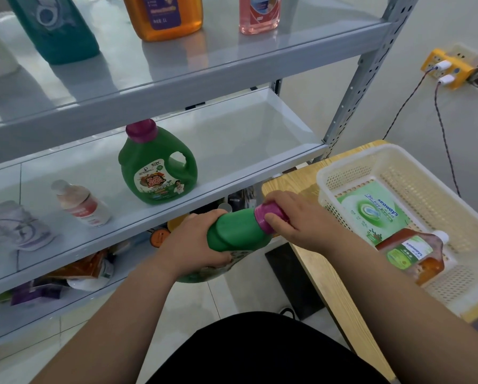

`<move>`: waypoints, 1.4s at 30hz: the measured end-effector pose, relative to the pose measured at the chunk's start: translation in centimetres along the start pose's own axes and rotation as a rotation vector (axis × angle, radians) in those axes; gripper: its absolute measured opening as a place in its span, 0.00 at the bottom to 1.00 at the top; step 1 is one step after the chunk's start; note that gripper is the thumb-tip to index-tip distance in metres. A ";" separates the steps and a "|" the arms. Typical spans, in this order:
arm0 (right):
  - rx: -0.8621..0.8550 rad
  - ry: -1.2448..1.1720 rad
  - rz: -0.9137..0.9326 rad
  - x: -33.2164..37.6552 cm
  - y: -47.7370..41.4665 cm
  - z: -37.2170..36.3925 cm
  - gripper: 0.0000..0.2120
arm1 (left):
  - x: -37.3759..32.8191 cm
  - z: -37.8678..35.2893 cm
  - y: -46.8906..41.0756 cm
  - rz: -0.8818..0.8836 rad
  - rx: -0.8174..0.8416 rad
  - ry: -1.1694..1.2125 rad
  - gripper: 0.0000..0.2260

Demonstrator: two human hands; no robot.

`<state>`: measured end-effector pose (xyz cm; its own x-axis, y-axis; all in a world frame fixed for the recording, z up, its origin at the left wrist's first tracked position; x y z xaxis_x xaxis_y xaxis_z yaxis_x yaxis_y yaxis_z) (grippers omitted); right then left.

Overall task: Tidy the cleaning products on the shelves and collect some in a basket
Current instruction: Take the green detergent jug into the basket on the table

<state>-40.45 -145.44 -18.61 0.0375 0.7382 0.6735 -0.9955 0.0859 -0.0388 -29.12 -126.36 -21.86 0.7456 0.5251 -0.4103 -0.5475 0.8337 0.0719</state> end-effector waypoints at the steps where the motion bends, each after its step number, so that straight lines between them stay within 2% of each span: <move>1: -0.032 0.045 -0.053 -0.2 -0.1 -0.1 0.19 | -0.2 -0.1 0.1 -0.002 0.003 -0.006 0.32; 3: -0.051 0.091 -0.233 -1.2 -0.2 -0.2 0.25 | -0.9 -0.1 0.2 -0.016 -0.008 -0.047 0.29; 5: 0.002 -0.031 -0.338 -2.2 0.3 -0.7 0.28 | -1.2 -0.1 0.1 -0.027 -0.011 -0.091 0.27; 7: 0.037 -0.240 -0.315 -2.0 1.1 -1.0 0.22 | -0.8 -0.1 0.2 -0.023 0.010 -0.080 0.29; 8: 0.048 -0.264 -0.266 -1.4 1.4 -0.9 0.23 | -0.4 -0.2 0.3 -0.015 0.018 -0.067 0.31; 10: 0.055 -0.201 -0.233 -0.9 1.7 -1.0 0.23 | 0.0 -0.1 0.5 -0.015 0.021 -0.060 0.33; 14: 0.112 -0.041 -0.322 -0.8 2.4 -1.7 0.15 | -0.2 -0.7 1.1 -0.064 0.071 -0.079 0.28; 16: 0.047 -0.001 -0.210 0.5 3.0 -1.5 0.17 | 0.4 -1.1 1.3 -0.063 0.136 -0.006 0.30; 19: -0.138 0.025 -0.058 2.7 3.8 -1.0 0.19 | 0.2 -1.0 1.7 -0.088 0.208 0.104 0.37; 23: -0.387 0.037 -0.228 2.5 4.8 -0.4 0.21 | -1.8 -0.8 1.6 -0.152 0.151 0.126 0.29; 26: -0.445 -0.008 -0.393 1.4 6.4 0.2 0.24 | -3.4 -1.6 1.4 -0.173 0.150 0.124 0.29; 33: -0.631 -0.073 -0.527 -0.4 10.4 3.2 0.22 | -8.1 -2.1 -1.0 -0.267 0.130 0.094 0.28; 35: -0.681 -0.191 -0.576 -1.8 11.1 4.3 0.20 | -9.6 -2.4 -2.0 -0.271 0.149 0.110 0.26; 37: -0.787 -0.506 -0.579 -3.6 12.1 5.0 0.17 | -11.2 -2.3 -3.6 -0.253 0.210 0.147 0.26; 39: -0.848 -0.851 -0.556 -5.8 13.2 4.9 0.21 | -12.6 -2.1 -5.6 -0.187 0.283 0.245 0.27; 40: -0.822 -0.953 -0.564 -6.8 13.6 4.5 0.26 | -13.3 -1.9 -6.7 -0.146 0.307 0.324 0.28; 42: -0.708 -1.096 -0.577 -8.4 14.1 2.9 0.29 | -14.6 -1.5 -8.9 -0.066 0.323 0.501 0.30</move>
<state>-55.08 -152.33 -22.70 0.0063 -0.3680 0.9298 -0.5990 0.7431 0.2982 -35.73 -141.75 -17.87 0.4612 0.3911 -0.7965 -0.3047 0.9128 0.2718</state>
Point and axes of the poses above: each hand's wrist, its own y-axis away from the middle knuckle, its own z-axis out of the back of the hand, x = y × z, the point moved 7 cm from there along -y, towards the middle knuckle, and after that the axes turned 13 degrees about -y, right-handed, at the moved point
